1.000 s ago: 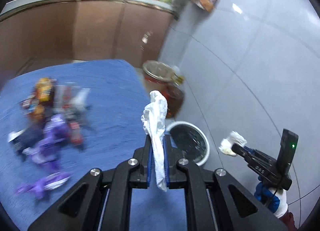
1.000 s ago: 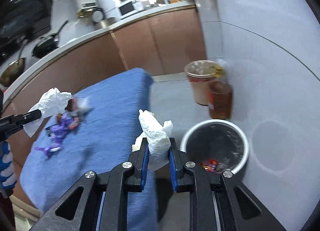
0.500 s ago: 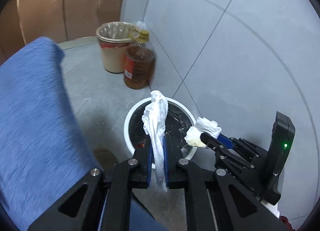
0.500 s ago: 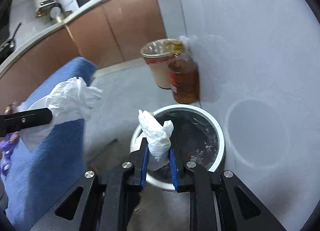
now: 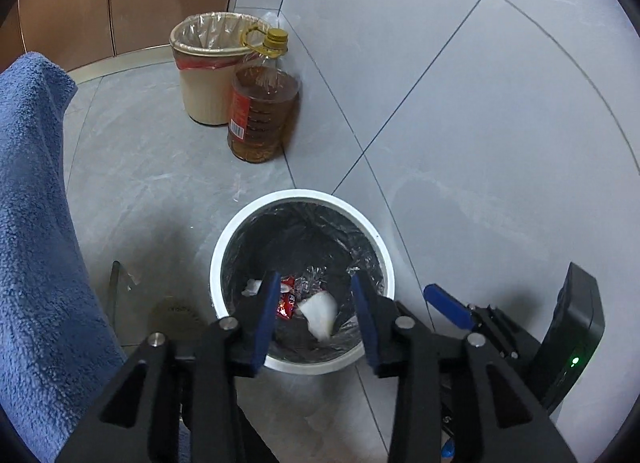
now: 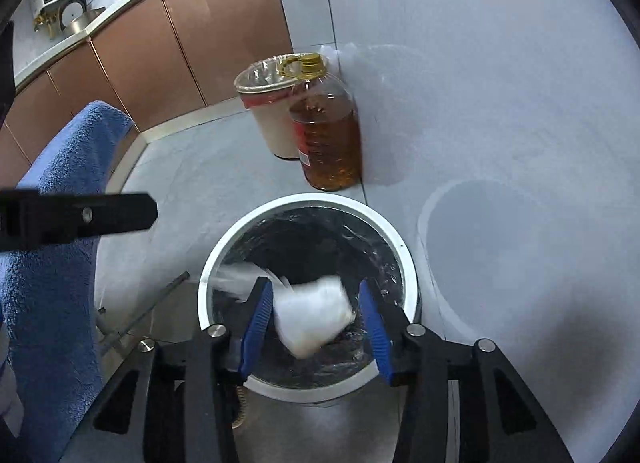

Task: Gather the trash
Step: 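Carry both tissues to the white bin and open both tools over it, then move both open tools back over the remaining trash on the towel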

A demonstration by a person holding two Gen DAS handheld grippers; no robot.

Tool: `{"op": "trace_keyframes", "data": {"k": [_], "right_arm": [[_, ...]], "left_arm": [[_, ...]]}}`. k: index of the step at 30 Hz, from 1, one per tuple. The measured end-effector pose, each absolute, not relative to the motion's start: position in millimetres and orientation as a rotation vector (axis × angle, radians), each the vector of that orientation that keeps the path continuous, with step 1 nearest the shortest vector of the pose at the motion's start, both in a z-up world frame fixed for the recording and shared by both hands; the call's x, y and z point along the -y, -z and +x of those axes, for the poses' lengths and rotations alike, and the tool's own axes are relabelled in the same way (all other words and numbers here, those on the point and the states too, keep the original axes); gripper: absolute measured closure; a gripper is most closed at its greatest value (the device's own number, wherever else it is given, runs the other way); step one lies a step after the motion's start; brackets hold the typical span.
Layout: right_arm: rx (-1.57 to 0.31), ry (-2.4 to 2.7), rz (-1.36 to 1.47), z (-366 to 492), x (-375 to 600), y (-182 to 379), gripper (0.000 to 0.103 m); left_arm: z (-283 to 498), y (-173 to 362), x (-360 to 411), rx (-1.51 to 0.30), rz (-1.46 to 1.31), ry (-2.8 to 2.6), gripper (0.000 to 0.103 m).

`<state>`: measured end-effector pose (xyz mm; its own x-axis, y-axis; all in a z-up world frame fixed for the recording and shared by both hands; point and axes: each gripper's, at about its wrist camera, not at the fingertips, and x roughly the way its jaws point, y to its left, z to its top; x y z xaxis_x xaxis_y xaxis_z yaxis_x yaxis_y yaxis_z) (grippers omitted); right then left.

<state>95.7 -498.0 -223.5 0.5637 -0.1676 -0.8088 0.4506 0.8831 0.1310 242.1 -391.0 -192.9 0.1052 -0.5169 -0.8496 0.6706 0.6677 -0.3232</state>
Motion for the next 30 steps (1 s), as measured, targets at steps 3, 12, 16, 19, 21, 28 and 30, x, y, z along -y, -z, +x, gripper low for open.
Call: {"op": "trace_keyframes", "data": {"k": [3,12,16,19,21,28,30], "right_arm": [[-0.902,0.367,0.344,92.8,493.2,220.0,0.059],[-0.816,0.326,0.334,82.1,466.2,172.8,0.057],[-0.762,0.299,0.31,75.5,448.6,140.4,0.057],[-0.721,0.271,0.285,70.3,432.0,115.3,0.056],[-0.697,0.249,0.264,66.8,420.1,99.7,0.055],[-0.617,0.157,0.191,56.8,371.0,51.3,0.054],[-0.598,0.126,0.165,54.6,355.3,39.4,0.054]], "left_arm": [[237.6,182.0,380.8,-1.136,0.152,0.885,0.067],[218.0,121.6,326.0,-0.997,0.127,0.879,0.067],[207.1,93.3,289.4,-0.951,0.121,0.869,0.067],[197.7,70.7,253.8,-0.909,0.1,0.85,0.067],[194.1,60.6,235.3,-0.89,0.085,0.835,0.067],[180.2,31.9,155.5,-0.808,0.039,0.744,0.067],[179.1,27.3,131.4,-0.788,0.025,0.718,0.067]]}}
